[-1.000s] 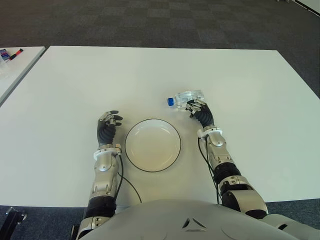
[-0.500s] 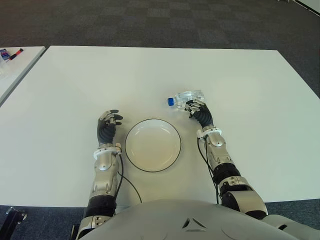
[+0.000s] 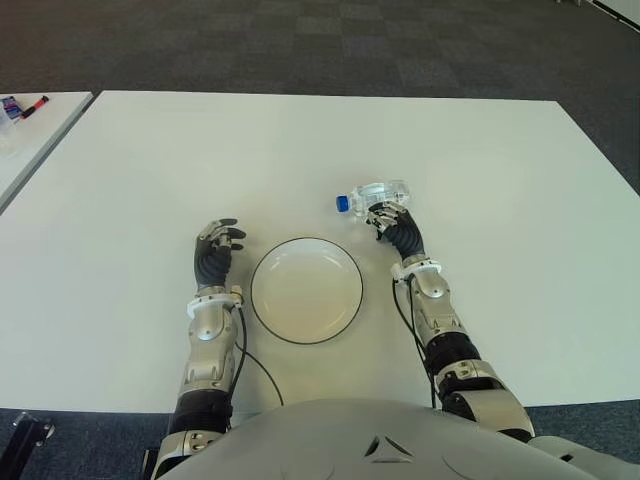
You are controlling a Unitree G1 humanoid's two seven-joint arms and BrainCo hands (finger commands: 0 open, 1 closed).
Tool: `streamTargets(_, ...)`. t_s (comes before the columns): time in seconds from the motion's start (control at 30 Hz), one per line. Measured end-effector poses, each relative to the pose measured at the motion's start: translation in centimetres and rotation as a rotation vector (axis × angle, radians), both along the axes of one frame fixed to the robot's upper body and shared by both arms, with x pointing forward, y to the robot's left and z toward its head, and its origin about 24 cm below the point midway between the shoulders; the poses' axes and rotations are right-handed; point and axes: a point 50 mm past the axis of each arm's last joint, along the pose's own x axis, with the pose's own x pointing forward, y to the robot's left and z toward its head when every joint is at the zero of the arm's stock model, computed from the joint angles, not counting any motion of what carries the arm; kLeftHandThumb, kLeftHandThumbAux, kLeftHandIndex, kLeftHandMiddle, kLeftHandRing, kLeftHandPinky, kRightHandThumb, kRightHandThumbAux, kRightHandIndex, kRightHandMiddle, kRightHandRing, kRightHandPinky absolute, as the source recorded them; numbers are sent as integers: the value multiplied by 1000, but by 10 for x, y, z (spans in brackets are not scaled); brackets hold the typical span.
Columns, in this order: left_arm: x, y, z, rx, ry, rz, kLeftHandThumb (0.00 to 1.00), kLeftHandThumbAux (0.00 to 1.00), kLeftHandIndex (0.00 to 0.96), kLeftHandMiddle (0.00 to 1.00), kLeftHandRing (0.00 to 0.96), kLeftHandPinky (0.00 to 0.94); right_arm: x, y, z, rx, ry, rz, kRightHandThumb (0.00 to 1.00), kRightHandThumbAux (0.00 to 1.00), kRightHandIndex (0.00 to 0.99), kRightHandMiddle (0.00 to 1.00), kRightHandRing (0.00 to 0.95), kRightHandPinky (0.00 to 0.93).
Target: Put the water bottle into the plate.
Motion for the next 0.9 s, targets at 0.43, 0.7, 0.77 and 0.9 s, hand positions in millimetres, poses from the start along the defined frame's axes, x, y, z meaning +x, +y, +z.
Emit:
streamTargets(0.43,0,0,2,4,-23,0,944,656,385,531,467,493,-16,2,4,26,-31,7,844,678,410,574,778,745)
streamTargets(0.7,0,-1,2,3,-26,-1,944,656,385,533,465,478,-20,1,10,38,-54,18,845,677,414,573,783,751)
streamTargets(0.77,0,-1,2,1,-26,-2,944,656,386,534,463,471,-21,0,11,44,-60,20,846,676,415,573,786,759)
streamTargets(0.9,0,-1,3,-1,-33,-6,944,656,387,533,461,470,-24,0,15,56,-71,23,846,676,416,569,784,749)
